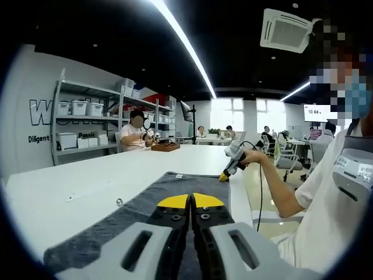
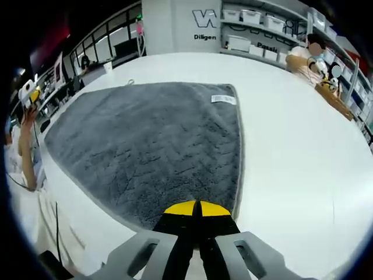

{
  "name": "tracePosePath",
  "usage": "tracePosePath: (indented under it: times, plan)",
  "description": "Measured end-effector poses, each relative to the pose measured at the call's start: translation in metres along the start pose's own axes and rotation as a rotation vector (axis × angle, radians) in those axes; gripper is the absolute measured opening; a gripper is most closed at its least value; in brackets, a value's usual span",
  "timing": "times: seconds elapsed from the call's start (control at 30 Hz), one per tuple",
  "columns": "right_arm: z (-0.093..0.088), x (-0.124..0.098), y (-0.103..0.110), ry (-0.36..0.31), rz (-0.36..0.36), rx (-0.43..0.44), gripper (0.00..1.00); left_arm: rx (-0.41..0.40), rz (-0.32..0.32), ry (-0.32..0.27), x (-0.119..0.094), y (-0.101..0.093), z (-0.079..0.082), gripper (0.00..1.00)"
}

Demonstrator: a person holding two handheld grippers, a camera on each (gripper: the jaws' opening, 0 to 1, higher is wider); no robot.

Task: Open the folded towel by lifting each exposed corner and separating the folded layers until the towel lies flat within the target outline without major curled edges

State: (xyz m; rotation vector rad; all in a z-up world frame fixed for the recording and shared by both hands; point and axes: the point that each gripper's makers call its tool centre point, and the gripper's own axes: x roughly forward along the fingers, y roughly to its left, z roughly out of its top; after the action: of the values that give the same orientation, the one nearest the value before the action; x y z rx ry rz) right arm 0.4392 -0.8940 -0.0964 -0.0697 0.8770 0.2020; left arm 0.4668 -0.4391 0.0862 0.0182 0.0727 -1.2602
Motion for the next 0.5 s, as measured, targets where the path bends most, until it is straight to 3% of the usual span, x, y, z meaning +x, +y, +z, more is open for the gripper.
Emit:
tracePosePath:
  times: [0.5]
  plan:
    - [0.0033, 0.0013, -0.0003, 0.019, 0.002, -0.056, 0.0, 0.001, 0.011, 0.007, -0.0023, 0.0019, -0.0012, 0.01]
